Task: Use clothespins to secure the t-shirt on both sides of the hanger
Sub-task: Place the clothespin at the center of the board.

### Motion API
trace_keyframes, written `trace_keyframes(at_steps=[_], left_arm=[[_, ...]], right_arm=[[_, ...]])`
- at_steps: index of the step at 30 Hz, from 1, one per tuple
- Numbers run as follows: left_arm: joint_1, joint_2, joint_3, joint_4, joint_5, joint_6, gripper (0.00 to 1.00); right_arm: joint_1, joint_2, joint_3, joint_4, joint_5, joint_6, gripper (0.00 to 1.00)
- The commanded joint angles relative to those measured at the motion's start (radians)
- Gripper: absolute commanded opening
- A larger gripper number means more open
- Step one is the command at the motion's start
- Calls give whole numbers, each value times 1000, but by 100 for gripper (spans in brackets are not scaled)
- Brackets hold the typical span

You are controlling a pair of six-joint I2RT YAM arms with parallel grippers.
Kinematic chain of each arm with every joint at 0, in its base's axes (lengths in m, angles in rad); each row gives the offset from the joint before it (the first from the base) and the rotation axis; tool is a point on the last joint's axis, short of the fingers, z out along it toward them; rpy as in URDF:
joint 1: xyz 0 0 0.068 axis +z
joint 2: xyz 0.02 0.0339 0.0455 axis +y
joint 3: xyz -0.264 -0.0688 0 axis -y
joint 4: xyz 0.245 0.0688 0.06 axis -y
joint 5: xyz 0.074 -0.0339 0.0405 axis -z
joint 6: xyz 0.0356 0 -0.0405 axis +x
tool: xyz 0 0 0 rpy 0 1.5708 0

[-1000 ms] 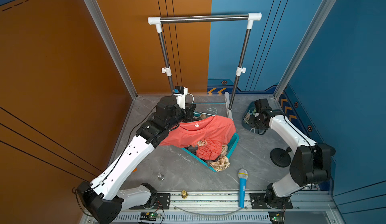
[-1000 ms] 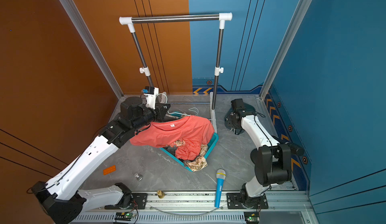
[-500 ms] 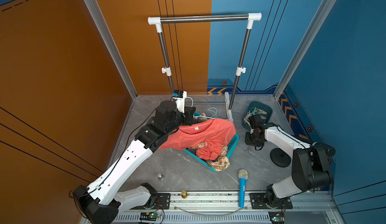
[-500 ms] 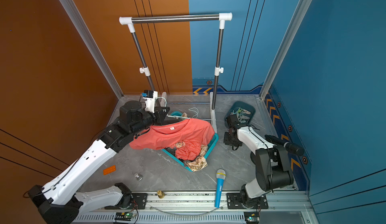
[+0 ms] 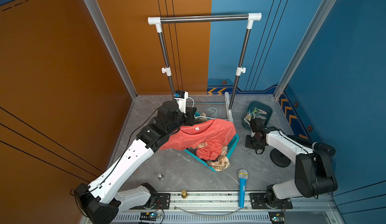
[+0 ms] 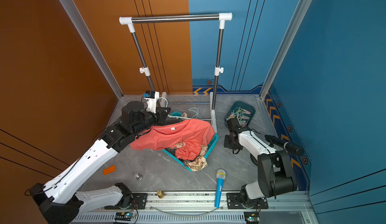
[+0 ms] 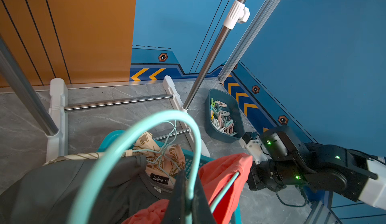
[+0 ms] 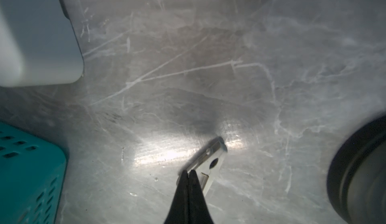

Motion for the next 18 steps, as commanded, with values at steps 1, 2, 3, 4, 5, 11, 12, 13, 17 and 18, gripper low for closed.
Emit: trace_keyframes(at_steps=[1,2,3,4,5,11,12,13,17,18], left_arm=[[-11,5,21,27,-22,0,3],[-11,7,21,29,-21,0,3],[-11,7,22,30,-18,0,3],[-11,10,23,30,-17,0,3],[-11,9,22,30,-16,0,3],[-12,2,16,24,-16,5,3],[-12,-1,16,20,-19,7,3],[-12,-4,16,18,-22,9,3],[-12,-14,21,7,-35,13,3],[-12,-15,20,8,-38,13,4]], right_arm=[[-8,-58,-61,-28,57,59,0],[-10,-73,-75,-29,75,67,0],[-11,-83,-87,-29,88,74,0],[-13,-88,-96,-29,95,77,0],[-15,-90,-104,-27,96,80,0],[-16,-48,-137,25,61,97,0],[-10,-34,-140,34,53,102,0],[-3,-23,-142,45,42,110,0],[68,17,-149,121,1,161,0],[84,34,-138,129,-2,167,0]])
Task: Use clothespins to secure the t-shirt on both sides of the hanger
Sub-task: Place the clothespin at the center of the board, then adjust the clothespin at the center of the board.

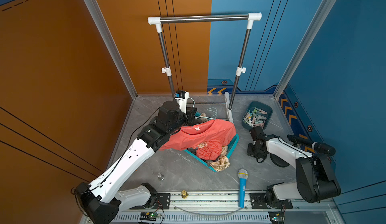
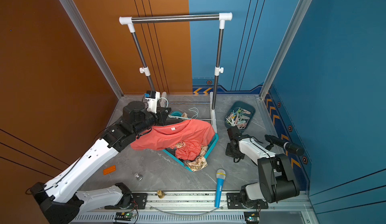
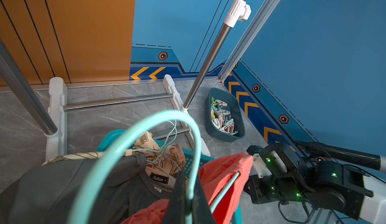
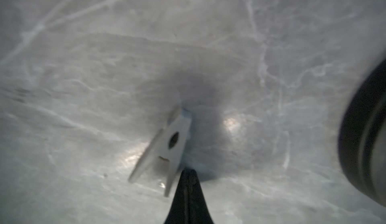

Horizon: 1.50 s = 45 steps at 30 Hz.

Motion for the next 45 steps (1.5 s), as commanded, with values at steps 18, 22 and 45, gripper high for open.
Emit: trace_keyframes(at_steps=[18,22,45], left_arm=[[-17,35,57,-1,-39,-2,4],[-24,54,76,-1,-34,-5,3],[-55,77,107,-17,-40,6,4]], right_arm=[[-99,68,186,40,-99,-73,4],[-135,69,186,44,-109,-86,5],[-180,84,98,55,-29,-53,6]])
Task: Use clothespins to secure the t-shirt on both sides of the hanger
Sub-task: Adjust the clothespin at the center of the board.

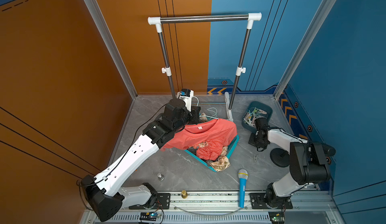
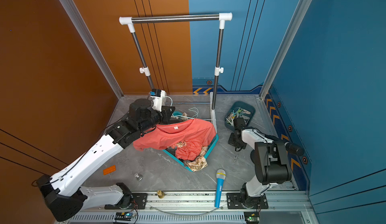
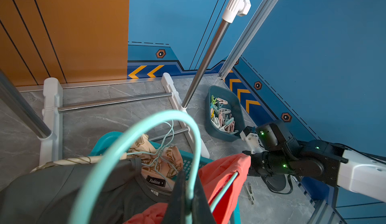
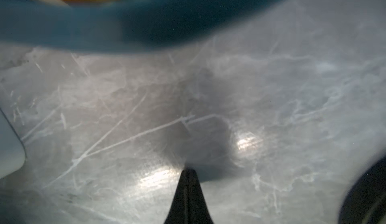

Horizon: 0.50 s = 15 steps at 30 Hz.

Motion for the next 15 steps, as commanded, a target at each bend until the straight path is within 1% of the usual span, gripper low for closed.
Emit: trace_keyframes(at_steps=[1,2,4,7,8,9,10,12,14,15], left_arm=[[-13,2,37,6,-6,7,4],[-13,-1,34,7,-6,8,3],[-13,-8,23,17,-7,8,4],[-13,-9,7,37,-5,7,4],[-14,-9,6,39,-2,7,4],[-13,-7,6,40,3,8,4],[-14,-6,7,41,6,10,4],[-14,-6,8,40,12,15,4],[-14,-9,6,40,14,19,4],[-14,-13,5,38,17,21,4]], right_arm=[[-3,-88,-52,-43,17,16,8],[-1,-116,-66,-53,17,24,13],[7,-180,-90,-82,23,40,32],[16,-249,-104,-126,43,55,52],[18,-261,-104,-141,45,59,56],[21,-271,-107,-154,42,64,63],[23,-281,-114,-160,36,68,67],[28,-295,-133,-158,31,79,70],[29,-298,-149,-156,30,86,71],[30,-295,-158,-153,26,88,70]])
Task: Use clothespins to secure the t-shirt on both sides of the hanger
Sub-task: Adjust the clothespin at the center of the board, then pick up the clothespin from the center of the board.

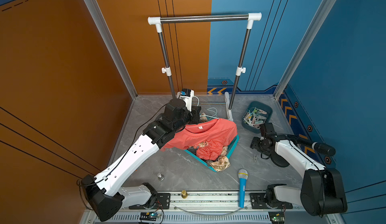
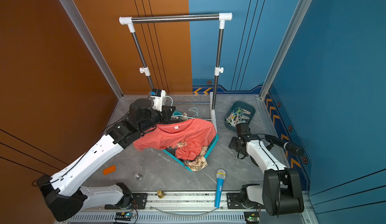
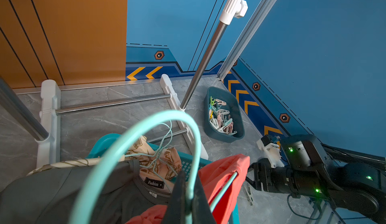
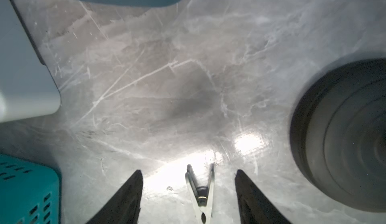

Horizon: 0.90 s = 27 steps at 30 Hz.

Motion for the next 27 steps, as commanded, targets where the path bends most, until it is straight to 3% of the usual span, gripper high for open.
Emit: trace_keyframes(at_steps=[1,18,25,27], left_arm=[[-10,-17,2,25,18,22,4],[-8,-62,-32,15,-23,30,5],[-9,-53,-29,21,-15,25,5],[-9,-52,-30,21,-12,23,5]], right_arm=[[10,-2,-38,-43,7,27,68],[20,145,-49,73,-61,43,44],[20,138,-45,68,-85,43,44],[19,125,-49,55,-84,39,52]])
